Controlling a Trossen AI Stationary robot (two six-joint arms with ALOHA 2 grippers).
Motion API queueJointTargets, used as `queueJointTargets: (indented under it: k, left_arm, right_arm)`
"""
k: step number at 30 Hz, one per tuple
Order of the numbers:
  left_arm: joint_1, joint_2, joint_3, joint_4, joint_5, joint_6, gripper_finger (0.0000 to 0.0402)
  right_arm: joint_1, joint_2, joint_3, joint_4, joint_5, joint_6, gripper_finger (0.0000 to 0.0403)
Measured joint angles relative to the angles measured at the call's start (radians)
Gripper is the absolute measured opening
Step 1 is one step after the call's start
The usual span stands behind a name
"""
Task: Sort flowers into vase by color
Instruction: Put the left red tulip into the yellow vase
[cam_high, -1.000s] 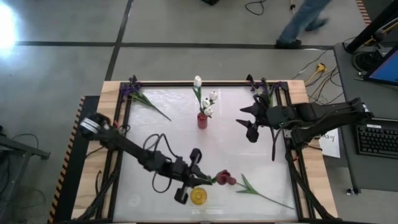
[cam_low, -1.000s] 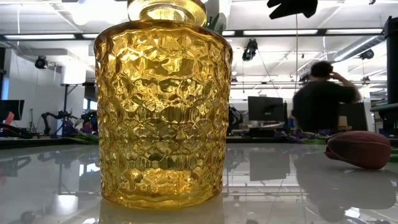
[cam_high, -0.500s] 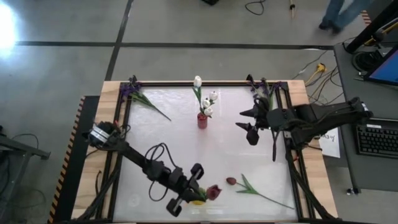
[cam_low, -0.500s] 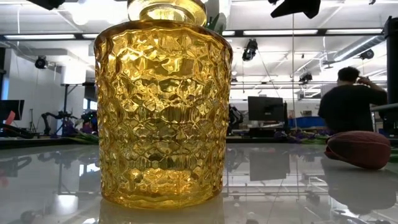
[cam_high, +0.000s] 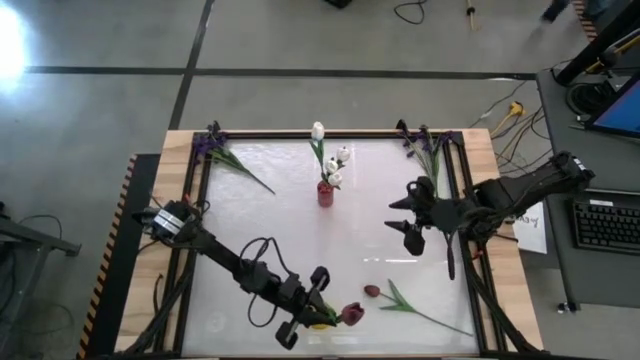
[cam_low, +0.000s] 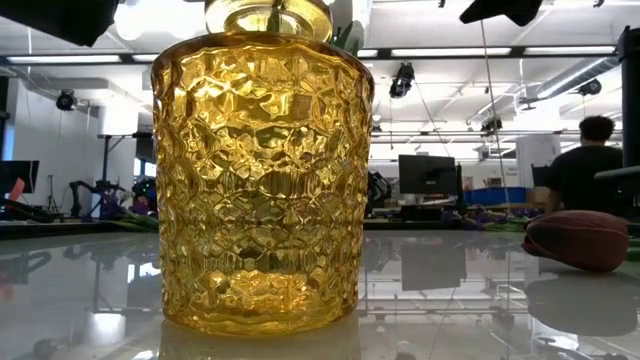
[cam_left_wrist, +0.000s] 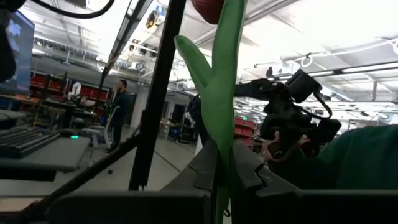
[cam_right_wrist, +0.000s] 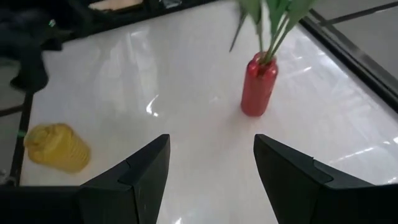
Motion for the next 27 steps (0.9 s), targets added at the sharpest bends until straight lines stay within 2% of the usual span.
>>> queueJointTargets:
  k: [4,7,11,20,22,27]
  left_arm:
    - [0.001,0.0,-0.067,0.019,-0.023,0.009,0.0]
    - [0.005,-0.001,-0.145,0.138,-0.034,0.015,0.0]
    - [0.008,-0.023,-0.226,0.133,-0.11,0.047,0.0]
    - [0.071,-0.042,-0.271,0.132,-0.12,0.104,0.0]
    - [0.094,-0.042,-0.274,0.133,-0.12,0.108,0.0]
    - [0.142,-0.048,-0.303,0.132,-0.121,0.115,0.0]
  right_arm:
    - [0.036,0.002,0.0,-0.002,0.008,0.011,0.0224]
    - [0.052,0.005,-0.002,-0.002,0.008,0.021,0.0224]
    - [0.072,0.005,-0.022,0.002,0.01,0.039,0.0224]
    - [0.115,0.005,-0.109,0.014,0.007,0.108,0.0224]
    - [0.125,0.005,-0.132,0.046,-0.025,0.124,0.0224]
    - [0.159,0.038,-0.223,0.213,-0.199,0.127,0.0224]
